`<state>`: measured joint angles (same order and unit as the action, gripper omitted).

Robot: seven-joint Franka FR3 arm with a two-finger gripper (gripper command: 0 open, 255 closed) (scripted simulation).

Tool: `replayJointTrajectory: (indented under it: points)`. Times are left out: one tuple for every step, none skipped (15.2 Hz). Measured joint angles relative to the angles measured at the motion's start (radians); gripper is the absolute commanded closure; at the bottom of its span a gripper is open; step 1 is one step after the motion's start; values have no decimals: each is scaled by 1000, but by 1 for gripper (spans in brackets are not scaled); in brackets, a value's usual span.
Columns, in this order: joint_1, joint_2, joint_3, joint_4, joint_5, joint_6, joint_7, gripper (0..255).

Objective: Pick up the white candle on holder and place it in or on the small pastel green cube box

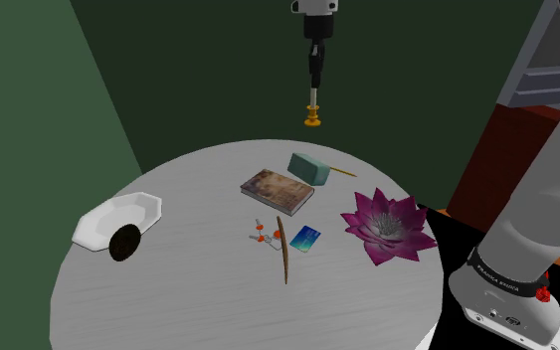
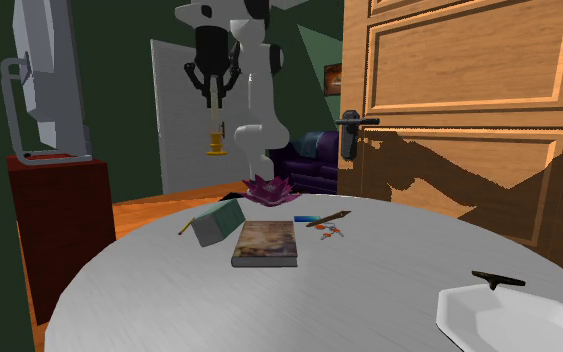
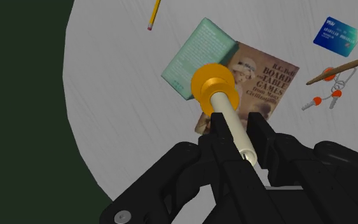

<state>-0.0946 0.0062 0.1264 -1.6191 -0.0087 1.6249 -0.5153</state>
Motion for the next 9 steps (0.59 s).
replayJointTrajectory:
  points:
    - [-5,3,-5,4,0,-1,-10,255]
    - [-8,0,-8,-6,0,6,-16,255]
    - [-9,0,-9,-17,0,17,-18,255]
    - [-9,-2,-9,-32,0,30,-19,255]
    - [-10,-4,-10,-48,1,44,-21,255]
    - [-10,-6,-10,-62,1,55,-22,255]
    - [-10,-7,-10,-77,1,69,-22,255]
    - [-10,-9,-10,-92,1,83,-20,255]
    - [-11,-14,-11,-110,2,96,-22,255]
